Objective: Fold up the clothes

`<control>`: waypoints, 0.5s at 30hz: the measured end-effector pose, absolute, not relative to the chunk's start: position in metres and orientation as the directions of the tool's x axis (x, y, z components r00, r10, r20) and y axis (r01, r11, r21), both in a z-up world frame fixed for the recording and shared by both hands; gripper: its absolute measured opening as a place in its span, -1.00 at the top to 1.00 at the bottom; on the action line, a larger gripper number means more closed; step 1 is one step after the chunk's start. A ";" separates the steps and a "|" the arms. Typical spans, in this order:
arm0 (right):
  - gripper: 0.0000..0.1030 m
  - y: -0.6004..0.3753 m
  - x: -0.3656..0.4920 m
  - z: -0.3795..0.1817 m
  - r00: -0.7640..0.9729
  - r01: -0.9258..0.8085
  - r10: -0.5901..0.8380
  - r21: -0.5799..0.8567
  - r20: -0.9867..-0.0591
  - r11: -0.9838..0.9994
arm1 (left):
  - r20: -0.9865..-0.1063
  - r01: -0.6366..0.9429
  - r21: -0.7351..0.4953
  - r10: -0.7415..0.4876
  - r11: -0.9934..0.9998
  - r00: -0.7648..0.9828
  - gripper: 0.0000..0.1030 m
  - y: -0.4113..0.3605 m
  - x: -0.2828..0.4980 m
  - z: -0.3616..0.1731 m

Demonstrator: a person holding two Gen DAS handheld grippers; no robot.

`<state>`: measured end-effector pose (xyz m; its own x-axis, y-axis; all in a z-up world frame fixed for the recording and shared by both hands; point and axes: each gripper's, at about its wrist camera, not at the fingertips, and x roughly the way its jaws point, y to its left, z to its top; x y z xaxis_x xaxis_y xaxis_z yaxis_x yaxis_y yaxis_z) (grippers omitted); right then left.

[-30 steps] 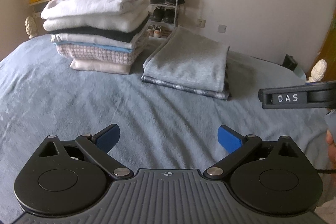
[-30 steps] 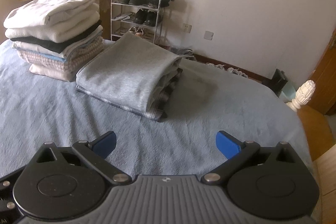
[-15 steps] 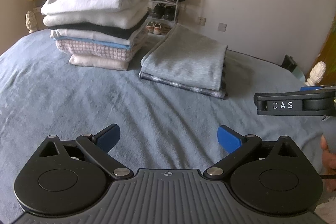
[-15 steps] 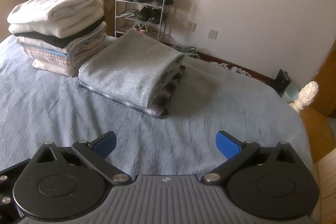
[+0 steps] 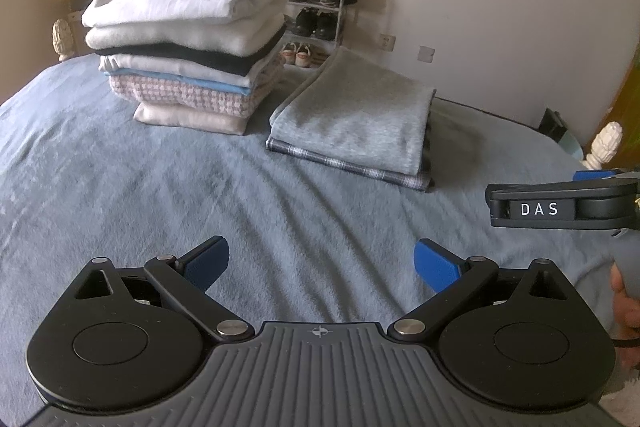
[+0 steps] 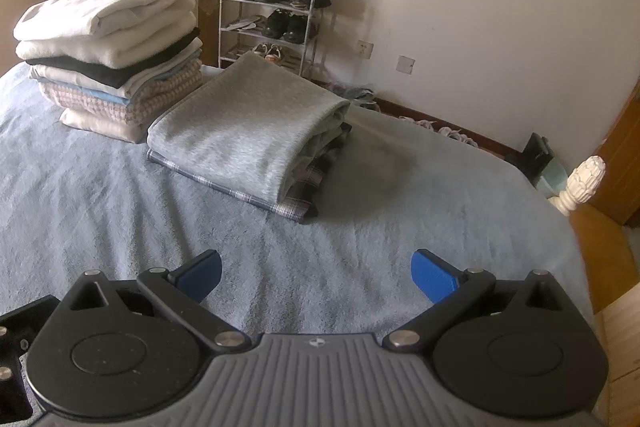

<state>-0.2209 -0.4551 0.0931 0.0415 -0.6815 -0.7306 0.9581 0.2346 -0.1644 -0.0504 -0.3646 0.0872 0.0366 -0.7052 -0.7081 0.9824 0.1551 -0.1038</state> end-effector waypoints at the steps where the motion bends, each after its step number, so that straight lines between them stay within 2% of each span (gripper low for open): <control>1: -1.00 -0.455 -0.221 0.093 0.042 0.958 -0.681 -0.165 -0.731 0.236 | -0.708 0.982 -0.104 -0.705 0.155 0.036 -0.94 -0.365 -0.050 0.087; 15: -1.00 -0.454 -0.217 0.092 0.038 0.950 -0.681 -0.185 -0.732 0.252 | -0.712 0.982 -0.107 -0.702 0.158 0.035 -0.94 -0.365 -0.048 0.086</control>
<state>-0.2167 -0.4539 0.0922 0.0379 -0.6807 -0.7316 0.9500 0.2516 -0.1848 -0.0475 -0.3647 0.0857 0.0353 -0.7018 -0.7115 0.9816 0.1581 -0.1072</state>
